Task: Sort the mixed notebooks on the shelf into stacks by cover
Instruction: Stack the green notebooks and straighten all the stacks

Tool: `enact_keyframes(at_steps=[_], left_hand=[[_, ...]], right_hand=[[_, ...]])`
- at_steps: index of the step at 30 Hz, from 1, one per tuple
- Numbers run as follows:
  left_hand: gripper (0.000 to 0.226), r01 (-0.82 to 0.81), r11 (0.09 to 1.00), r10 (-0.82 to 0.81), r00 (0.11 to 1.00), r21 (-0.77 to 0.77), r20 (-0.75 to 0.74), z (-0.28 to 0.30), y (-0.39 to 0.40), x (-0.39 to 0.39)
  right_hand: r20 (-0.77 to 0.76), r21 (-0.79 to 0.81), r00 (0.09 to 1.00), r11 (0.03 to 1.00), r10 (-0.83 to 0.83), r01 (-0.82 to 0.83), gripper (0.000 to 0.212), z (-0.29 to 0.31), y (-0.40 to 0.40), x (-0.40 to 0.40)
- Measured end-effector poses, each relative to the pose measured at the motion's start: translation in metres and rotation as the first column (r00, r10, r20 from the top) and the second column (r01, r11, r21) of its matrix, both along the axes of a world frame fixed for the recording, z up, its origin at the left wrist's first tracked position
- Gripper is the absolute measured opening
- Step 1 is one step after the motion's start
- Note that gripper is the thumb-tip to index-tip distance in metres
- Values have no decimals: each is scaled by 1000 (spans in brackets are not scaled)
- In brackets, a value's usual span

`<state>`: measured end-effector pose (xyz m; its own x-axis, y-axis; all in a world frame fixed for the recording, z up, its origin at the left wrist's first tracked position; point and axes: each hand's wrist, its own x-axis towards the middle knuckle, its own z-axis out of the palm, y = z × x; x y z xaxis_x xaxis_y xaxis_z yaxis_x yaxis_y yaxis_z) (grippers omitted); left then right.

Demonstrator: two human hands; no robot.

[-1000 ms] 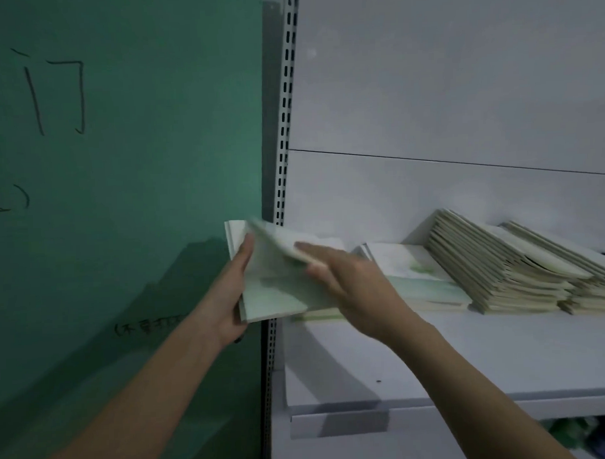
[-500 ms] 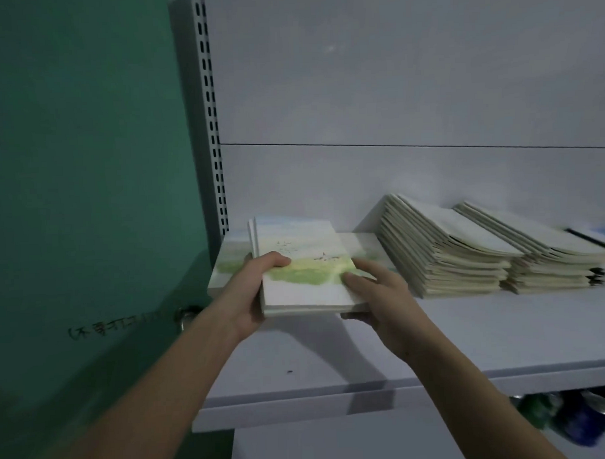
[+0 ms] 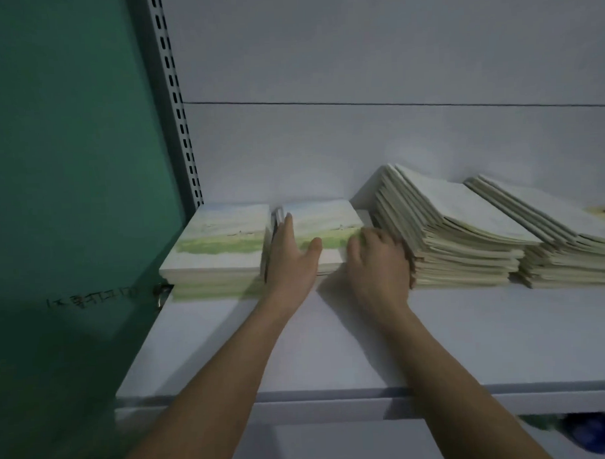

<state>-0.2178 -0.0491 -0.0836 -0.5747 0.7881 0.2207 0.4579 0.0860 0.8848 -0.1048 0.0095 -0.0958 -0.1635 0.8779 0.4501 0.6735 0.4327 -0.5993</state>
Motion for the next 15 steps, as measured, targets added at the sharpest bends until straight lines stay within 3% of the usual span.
enact_keyframes(at_steps=[3,6,9,15], left_hand=[[65,-4,996,3,1000,91,13,-13,9,-7],[82,71,993,-75,996,90,46,-18,9,-15],[97,83,995,-81,996,53,-30,-20,9,-17],[81,128,990,-126,991,55,-38,-17,15,-18]], right_hand=[[-113,18,993,1000,-23,25,35,-8,2,3],[-175,-72,984,997,-21,9,37,-13,9,7],[-237,-205,971,976,23,-73,40,-16,10,8],[-336,-269,941,955,31,-127,31,-9,12,18]])
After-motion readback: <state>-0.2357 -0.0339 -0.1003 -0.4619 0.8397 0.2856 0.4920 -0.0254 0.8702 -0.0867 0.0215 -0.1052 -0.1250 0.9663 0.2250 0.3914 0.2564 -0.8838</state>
